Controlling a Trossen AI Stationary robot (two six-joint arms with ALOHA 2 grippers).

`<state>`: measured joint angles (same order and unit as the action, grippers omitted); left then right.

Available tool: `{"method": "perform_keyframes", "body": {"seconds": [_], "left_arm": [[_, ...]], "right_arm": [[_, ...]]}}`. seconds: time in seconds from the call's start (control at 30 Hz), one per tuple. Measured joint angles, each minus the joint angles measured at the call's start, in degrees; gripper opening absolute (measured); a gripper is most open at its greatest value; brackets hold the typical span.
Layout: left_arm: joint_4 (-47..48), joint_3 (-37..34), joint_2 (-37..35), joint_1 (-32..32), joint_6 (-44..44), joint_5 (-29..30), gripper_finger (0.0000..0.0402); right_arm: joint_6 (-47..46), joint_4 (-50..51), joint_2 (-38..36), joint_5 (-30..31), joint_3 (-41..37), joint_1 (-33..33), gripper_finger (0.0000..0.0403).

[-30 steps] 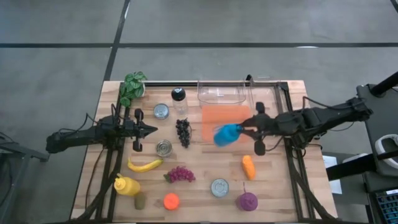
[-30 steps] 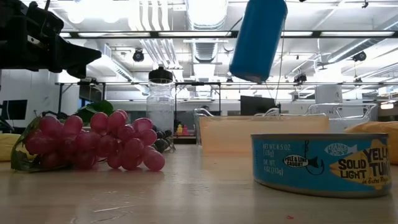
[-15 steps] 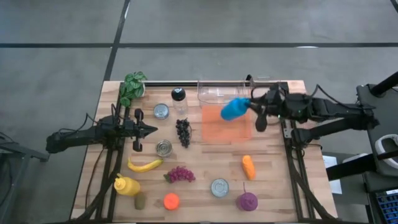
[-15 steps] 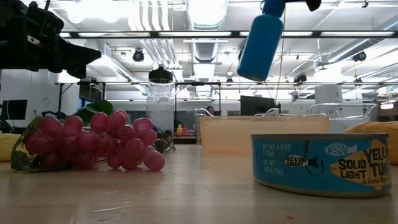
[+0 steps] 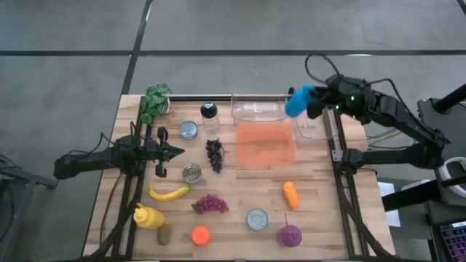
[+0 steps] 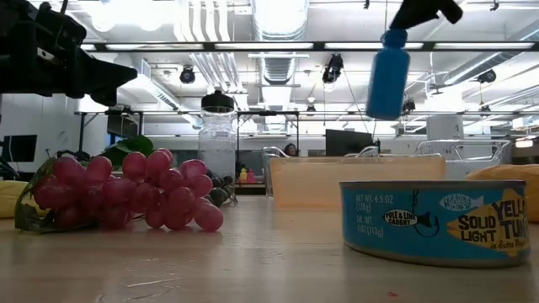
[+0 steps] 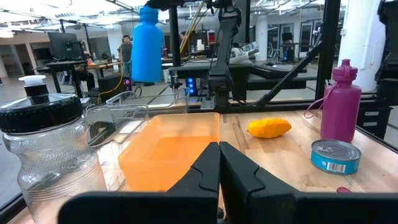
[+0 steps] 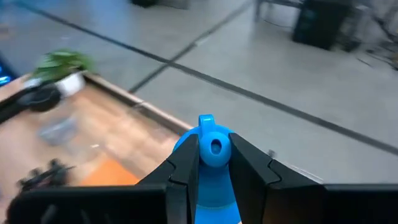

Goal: Pick & Place Food Item
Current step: Put the blue water bottle into the right transparent bin

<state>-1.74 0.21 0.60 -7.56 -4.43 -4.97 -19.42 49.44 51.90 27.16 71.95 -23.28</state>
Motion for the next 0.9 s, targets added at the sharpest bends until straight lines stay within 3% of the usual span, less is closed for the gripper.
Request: {"method": "perform_keyframes", "body": {"seconds": [0.23, 0.5, 0.63, 0.9], "left_arm": [[0.0, 0.0, 0.0, 0.0, 0.0, 0.0, 0.0006], [0.0, 0.0, 0.0, 0.0, 0.0, 0.0, 0.0006], [0.0, 0.0, 0.0, 0.0, 0.0, 0.0, 0.0006], [0.0, 0.0, 0.4, 0.0, 0.0, 0.0, 0.0006]], "right_arm": [[-0.2, 2.7, 0.3, -0.4, 2.9, -11.8, 0.0066], [-0.7, 3.1, 3.6, -5.1, 1.8, -24.0, 0.0066], [-1.9, 4.0, 5.0, -1.9, 2.5, -23.9, 0.0066], [-6.6, 3.8, 5.8, -1.4, 2.7, -23.2, 0.0066]]}}
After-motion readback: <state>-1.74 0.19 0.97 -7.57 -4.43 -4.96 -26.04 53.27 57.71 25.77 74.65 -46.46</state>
